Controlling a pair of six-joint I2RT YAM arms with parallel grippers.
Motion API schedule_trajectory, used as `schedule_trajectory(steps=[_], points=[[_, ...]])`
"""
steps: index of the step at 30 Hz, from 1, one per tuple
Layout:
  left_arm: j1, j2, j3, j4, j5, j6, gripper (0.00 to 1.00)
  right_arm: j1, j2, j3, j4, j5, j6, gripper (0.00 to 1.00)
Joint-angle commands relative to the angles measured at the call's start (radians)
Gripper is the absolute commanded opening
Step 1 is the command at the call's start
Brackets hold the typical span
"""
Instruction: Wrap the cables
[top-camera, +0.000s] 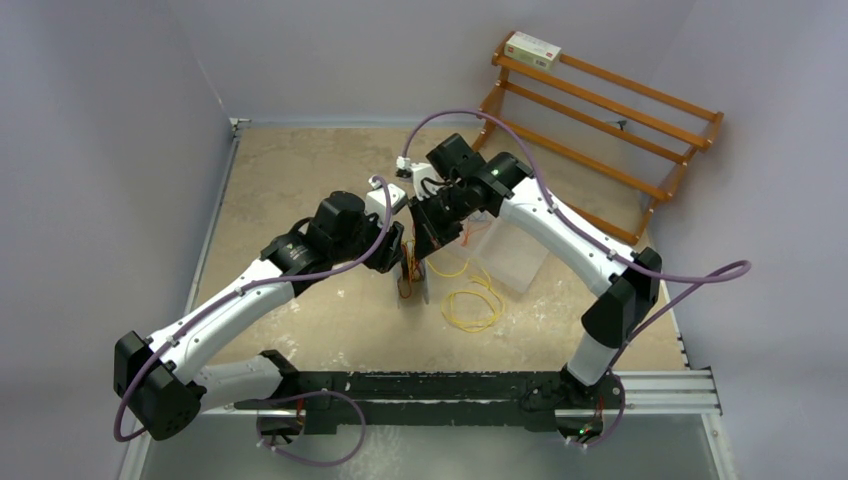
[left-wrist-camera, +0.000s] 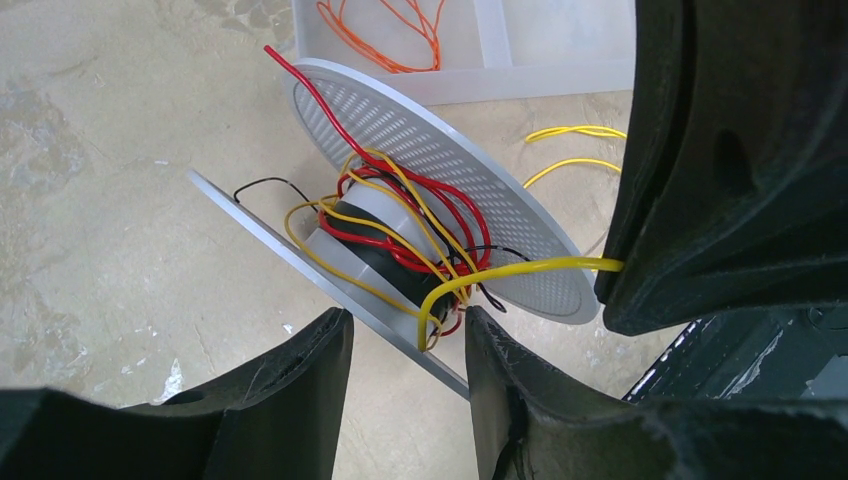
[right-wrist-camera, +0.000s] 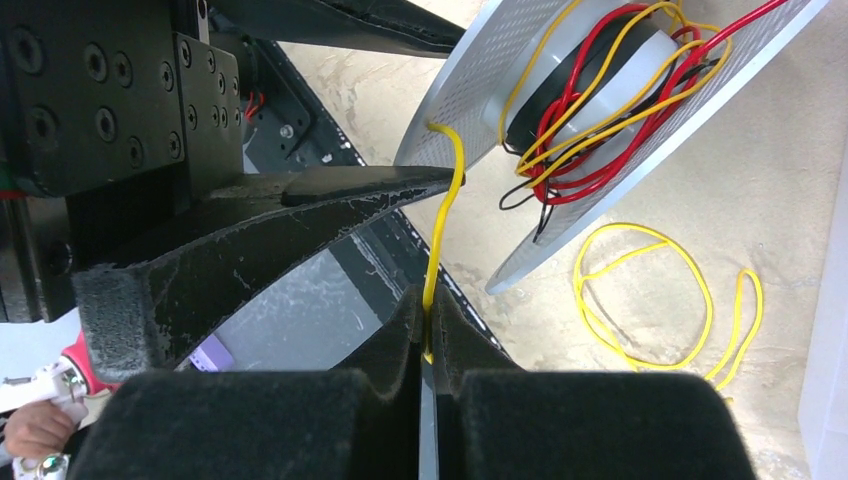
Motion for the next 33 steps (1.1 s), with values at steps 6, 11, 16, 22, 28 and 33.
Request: schedule_trajectory(steps=[6, 11, 16, 22, 28, 33], points=[[-0.005, -0.012, -0.001, 0.032, 0.01, 0.016, 0.45, 0.012, 0.009, 0.011, -0.033, 0.047, -0.001, 0.0], [-0.006, -0.018, -0.001, 0.034, 0.009, 0.015, 0.45, 0.011, -0.003, -0.001, -0.037, 0.073, 0.005, 0.0], [-0.006, -0.01, 0.003, 0.036, 0.024, 0.014, 0.47, 0.012, -0.005, -0.001, -0.02, 0.032, 0.007, 0.0], [-0.006, 0.002, 0.008, 0.032, 0.022, 0.016, 0.47, 0.023, -0.008, -0.008, -0.014, -0.011, 0.001, 0.0], [-0.005, 0.002, 0.006, 0.034, 0.022, 0.017, 0.47, 0.031, -0.004, -0.018, -0.01, -0.035, -0.006, 0.0], [-0.006, 0.005, 0.008, 0.036, 0.035, 0.017, 0.46, 0.041, 0.008, -0.003, -0.003, -0.054, -0.004, 0.0]])
